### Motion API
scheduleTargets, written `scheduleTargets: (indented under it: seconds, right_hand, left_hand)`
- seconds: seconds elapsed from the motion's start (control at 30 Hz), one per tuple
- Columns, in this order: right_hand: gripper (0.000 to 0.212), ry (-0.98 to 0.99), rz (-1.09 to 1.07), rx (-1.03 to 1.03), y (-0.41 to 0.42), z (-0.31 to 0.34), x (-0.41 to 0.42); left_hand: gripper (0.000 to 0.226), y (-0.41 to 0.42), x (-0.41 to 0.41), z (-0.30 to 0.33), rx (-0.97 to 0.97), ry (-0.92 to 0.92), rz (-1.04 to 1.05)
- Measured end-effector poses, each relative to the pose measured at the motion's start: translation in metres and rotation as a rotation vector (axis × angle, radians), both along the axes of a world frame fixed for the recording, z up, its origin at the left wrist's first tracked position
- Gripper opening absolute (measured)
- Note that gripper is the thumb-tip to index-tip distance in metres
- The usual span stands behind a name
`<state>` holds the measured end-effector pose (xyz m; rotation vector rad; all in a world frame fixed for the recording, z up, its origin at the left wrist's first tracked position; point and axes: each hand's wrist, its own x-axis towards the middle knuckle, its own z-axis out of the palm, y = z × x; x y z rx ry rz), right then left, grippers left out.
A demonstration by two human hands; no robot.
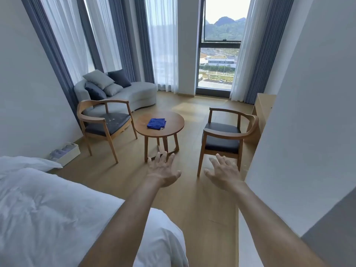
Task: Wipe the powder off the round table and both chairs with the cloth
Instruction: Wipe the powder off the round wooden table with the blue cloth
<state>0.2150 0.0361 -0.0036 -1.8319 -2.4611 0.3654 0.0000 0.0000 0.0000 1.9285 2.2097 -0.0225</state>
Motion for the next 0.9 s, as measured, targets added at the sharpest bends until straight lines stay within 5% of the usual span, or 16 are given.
scheduleTargets:
  seconds: [0.9]
  right_hand:
    - [0.063, -0.062, 0.08, -0.006, 0.367, -0.005, -0.135]
  left_hand:
    - [0.075, 0.346, -0.139, -0.008, -0.067, -0.071, 0.207]
